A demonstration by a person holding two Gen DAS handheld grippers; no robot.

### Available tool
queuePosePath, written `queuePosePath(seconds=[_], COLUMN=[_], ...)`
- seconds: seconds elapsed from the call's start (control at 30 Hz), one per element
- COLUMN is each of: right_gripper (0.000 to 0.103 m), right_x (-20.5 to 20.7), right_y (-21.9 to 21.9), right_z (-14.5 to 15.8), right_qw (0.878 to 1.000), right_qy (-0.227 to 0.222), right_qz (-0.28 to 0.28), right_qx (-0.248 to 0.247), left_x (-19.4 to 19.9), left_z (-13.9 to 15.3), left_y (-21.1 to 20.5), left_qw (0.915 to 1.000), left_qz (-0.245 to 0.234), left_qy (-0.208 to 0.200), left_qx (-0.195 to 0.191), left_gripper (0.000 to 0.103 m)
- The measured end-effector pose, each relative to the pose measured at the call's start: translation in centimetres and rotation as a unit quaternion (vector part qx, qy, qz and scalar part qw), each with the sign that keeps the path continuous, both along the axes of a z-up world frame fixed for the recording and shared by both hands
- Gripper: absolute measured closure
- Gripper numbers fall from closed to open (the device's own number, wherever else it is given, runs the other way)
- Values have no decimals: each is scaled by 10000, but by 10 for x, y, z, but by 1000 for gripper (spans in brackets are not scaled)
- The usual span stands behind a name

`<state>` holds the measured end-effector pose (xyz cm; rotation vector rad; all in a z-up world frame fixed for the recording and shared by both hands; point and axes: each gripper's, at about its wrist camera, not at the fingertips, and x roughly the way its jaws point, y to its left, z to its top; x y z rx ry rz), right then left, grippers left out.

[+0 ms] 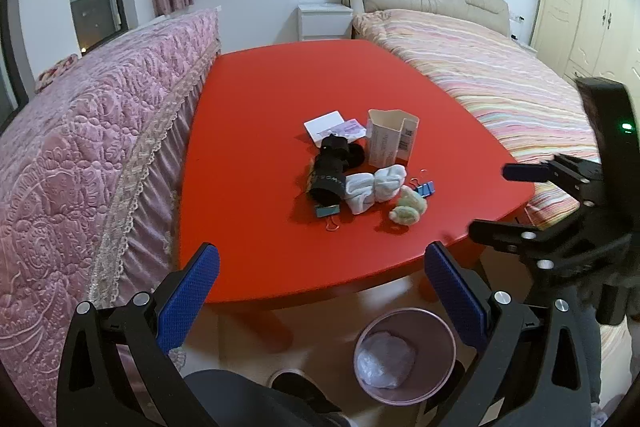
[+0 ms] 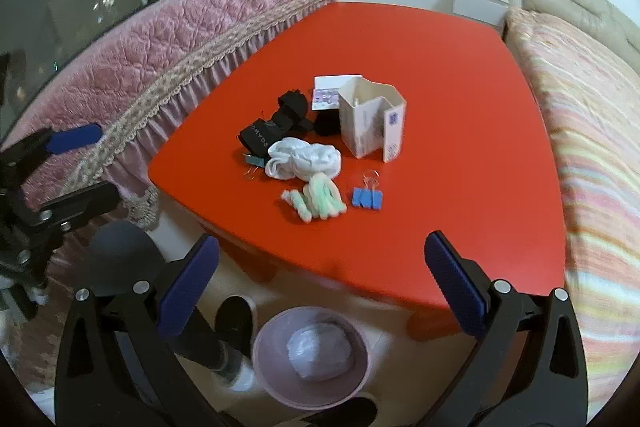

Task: Collect trash
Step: 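Reach the right gripper to the green fuzzy toy and grasp it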

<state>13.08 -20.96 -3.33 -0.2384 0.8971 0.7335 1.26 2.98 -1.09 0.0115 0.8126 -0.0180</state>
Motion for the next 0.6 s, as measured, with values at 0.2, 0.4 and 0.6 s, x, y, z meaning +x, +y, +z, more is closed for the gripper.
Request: queuePosePath(seconds=[0.2, 0.4, 0.6], right_gripper=[3, 18, 64], right_x=[20, 28, 35], right_y=[39, 64, 70], right_z=[-20, -40, -52], right_qw=[9974, 9919, 9899], right_qy=[-14, -3, 6], right_qz=[472, 817, 796], right_qx=[-545, -971, -1173], left_x=[0, -4, -6], left_z=[-3, -7, -12], left_y=[11, 22, 29], left_qw=[9999, 9997, 9994], left_qz=[100, 195, 250], left_qy=[43, 107, 164], left_qx=[-77, -122, -196], left_gripper=[6, 6, 6])
